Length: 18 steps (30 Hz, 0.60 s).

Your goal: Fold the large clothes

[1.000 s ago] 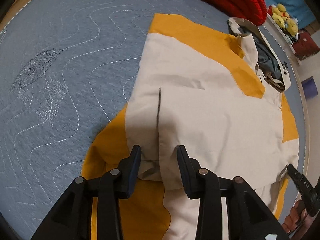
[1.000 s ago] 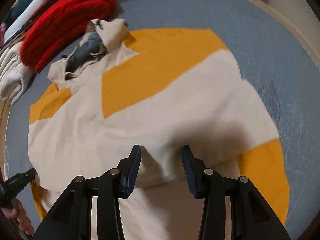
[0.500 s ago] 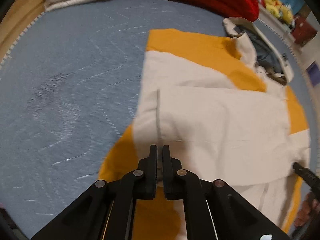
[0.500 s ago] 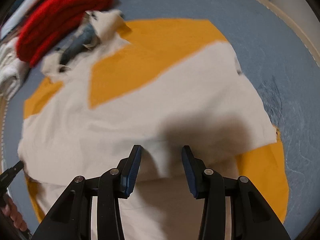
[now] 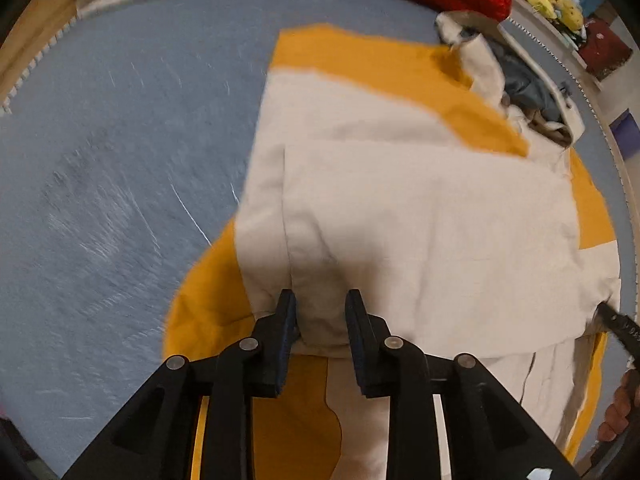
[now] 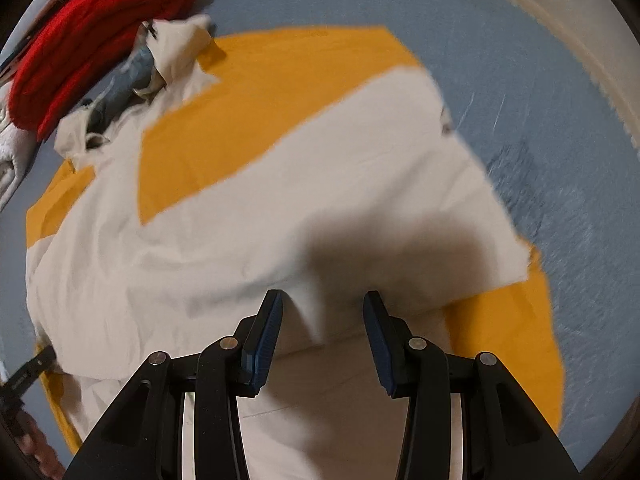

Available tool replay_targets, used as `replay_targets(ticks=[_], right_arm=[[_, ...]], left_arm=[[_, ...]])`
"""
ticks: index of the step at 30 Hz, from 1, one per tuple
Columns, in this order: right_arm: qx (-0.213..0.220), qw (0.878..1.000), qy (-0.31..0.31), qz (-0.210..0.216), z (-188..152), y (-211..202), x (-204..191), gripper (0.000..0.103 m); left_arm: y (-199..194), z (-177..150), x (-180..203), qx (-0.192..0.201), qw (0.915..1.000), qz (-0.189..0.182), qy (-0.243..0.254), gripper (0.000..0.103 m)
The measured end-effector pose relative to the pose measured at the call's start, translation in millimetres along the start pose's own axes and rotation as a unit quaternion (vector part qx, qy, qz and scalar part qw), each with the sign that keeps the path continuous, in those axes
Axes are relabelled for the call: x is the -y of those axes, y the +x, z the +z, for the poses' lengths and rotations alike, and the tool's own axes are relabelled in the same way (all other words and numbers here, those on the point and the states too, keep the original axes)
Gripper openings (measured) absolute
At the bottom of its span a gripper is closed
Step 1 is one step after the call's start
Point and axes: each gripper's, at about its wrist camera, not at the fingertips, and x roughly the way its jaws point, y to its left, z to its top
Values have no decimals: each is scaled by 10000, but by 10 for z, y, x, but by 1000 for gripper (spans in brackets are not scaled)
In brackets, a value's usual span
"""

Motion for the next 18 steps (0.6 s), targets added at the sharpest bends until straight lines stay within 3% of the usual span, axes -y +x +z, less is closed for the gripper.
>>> replay_targets(ticks=[4, 8, 12, 18], right_arm=[[794, 9956, -489, -85, 69, -414, -133, 44], [1537, 9824, -1063, 7, 18, -846, -315, 44], [1758, 9760, -1276, 162, -11, -1059, -386, 44], [1807, 9769, -1120, 220, -25, -1266, -233, 44]], left_arm=[[-381, 17, 153, 583, 9977, -191, 275, 30], [-595, -19, 203, 886, 9950, -263, 381, 31], [-720, -65, 320, 1114, 9919, -330, 522, 31], [-858, -90, 452, 1387, 9866, -466, 718, 31]])
